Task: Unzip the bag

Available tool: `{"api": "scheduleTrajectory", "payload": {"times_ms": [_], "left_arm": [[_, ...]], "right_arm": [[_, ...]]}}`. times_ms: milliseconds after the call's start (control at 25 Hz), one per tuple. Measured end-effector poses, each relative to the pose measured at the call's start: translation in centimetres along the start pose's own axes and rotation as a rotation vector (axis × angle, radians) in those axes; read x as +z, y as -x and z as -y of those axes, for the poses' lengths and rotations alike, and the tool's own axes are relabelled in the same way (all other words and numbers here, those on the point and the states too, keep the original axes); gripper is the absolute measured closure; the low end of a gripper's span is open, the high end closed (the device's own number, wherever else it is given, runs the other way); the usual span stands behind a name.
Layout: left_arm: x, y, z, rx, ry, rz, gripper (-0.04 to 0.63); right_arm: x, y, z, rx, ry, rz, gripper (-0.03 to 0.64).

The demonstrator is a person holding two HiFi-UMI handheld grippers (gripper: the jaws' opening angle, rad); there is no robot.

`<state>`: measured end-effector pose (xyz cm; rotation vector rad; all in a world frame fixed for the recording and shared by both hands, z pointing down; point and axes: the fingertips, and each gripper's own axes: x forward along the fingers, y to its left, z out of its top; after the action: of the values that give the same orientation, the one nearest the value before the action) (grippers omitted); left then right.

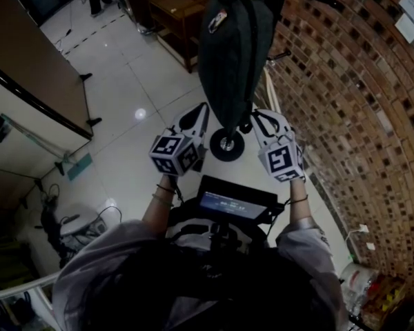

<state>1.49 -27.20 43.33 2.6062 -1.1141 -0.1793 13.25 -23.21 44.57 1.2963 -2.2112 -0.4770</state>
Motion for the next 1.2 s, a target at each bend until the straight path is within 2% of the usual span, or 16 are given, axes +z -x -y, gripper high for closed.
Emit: {"api": "scheduleTrajectory", "payload": {"times_ms": [160,240,360,480,600,800,1000,1200], "left_arm": [[-0.5,0.0,-0.1,-0.002,0.005,-0.012,0.586],[-0.7,0.0,-0.2,-0.005,0.004,-0.017,0.586],[-0.8,-0.3,0.1,-0.012,-0.005,-0.017,0.586],[-0.7,-1.2,0.3,-0.013,-0.040,-0.036,0.586],[-0.5,-1.8,0.5,-0.016,-0.072,-0.048,0.586],[-0.6,-2.2,1.3,-0.037,-0.063,-0.061,0.586],[-1.9,-2.4,0.8,-0.023,-0.096,-0.083,0.586],[-2.4,-2.2,0.9,-0.017,-0.097,-0.100,0.586]], "right_arm": [[-0.6,0.9,0.7,-0.041,-0.191,0.054,0.575],[-1.4,1.1,1.0,-0.079,-0.288,0.043,0.576],[-2.2,1.2,1.4,-0.140,-0.369,0.020,0.609],[-2.0,1.0,2.1,-0.184,-0.436,0.041,0.609],[-1.3,0.9,2.7,-0.211,-0.468,0.064,0.611],[-1.3,0.8,2.9,-0.231,-0.498,0.058,0.611],[-1.8,1.2,3.0,-0.260,-0.532,0.047,0.612],[-1.5,1.3,3.2,-0.285,-0.575,0.092,0.612]]}}
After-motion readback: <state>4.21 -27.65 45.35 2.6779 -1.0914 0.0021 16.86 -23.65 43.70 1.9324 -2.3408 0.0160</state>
